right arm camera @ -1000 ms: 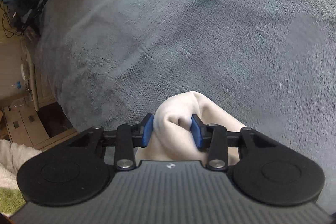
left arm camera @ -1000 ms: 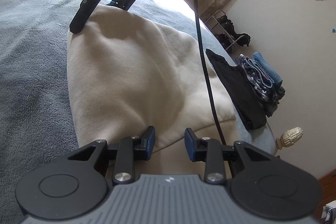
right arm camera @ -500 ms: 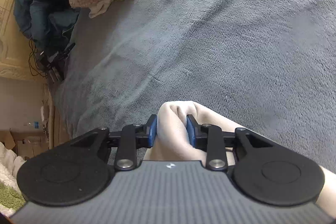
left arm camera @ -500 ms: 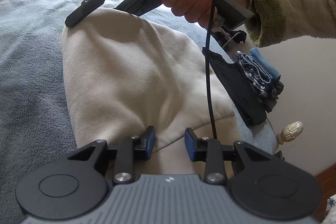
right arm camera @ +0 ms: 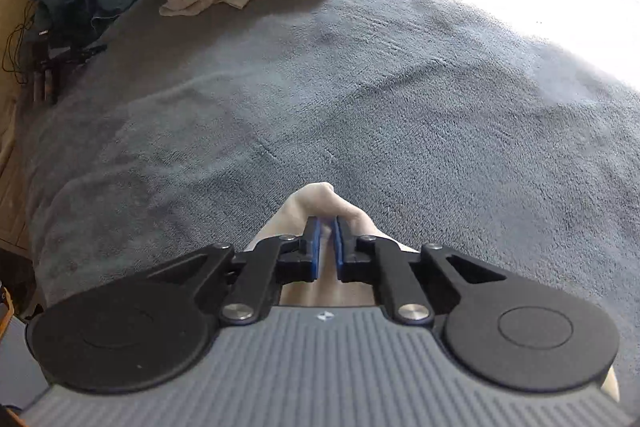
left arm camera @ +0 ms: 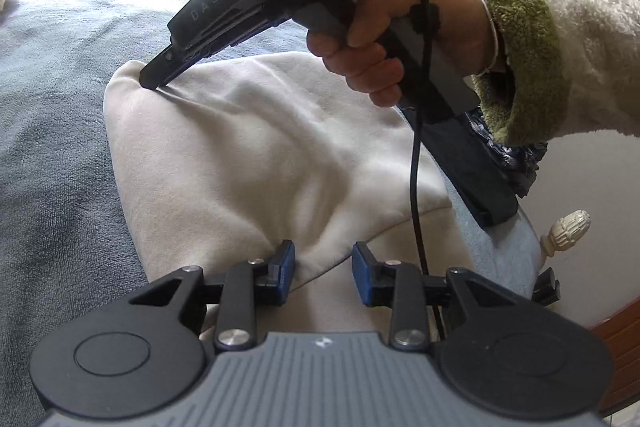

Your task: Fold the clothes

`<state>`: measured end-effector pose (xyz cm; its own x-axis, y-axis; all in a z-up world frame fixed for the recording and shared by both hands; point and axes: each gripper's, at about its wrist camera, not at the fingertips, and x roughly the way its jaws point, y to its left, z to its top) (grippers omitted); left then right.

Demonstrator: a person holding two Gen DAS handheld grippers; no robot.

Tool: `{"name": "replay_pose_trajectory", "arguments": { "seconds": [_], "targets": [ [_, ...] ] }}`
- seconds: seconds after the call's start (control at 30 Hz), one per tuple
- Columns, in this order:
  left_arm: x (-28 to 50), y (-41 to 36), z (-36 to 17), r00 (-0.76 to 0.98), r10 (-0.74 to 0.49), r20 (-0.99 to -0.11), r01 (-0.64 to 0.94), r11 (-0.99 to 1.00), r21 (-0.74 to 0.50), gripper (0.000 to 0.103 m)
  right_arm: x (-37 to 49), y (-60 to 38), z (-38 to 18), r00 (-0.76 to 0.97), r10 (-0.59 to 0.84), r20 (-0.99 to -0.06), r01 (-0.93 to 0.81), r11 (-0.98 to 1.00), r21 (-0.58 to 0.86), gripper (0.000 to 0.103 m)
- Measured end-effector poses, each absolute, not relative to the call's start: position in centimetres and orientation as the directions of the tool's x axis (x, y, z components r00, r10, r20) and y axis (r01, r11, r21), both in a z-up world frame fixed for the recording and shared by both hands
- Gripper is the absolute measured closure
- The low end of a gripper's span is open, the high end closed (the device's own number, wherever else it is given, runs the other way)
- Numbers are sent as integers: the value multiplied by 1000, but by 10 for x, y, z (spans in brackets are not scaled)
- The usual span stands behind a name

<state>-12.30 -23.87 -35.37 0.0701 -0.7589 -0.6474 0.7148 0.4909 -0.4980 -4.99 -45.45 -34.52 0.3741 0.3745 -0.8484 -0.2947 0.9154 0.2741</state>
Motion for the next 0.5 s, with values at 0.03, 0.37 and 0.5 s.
{"name": "replay_pose_trajectory", "arguments": {
  "seconds": [0.03, 0.37, 0.5],
  "targets": [
    [-123, -240, -353, 67, -756, -651, 711, 494, -500, 70, -53, -455, -344, 392, 376, -840, -285, 917, 279, 98],
    [-107, -236, -316, 89, -722, -687, 662, 558, -501, 58, -167, -514, -273, 527, 154, -836, -144, 985, 91, 96],
    [-82, -253, -295, 185, -716, -673, 670, 593, -447, 52, -177, -531, -284, 577, 60, -814, -108, 994, -4, 95]
  ]
}}
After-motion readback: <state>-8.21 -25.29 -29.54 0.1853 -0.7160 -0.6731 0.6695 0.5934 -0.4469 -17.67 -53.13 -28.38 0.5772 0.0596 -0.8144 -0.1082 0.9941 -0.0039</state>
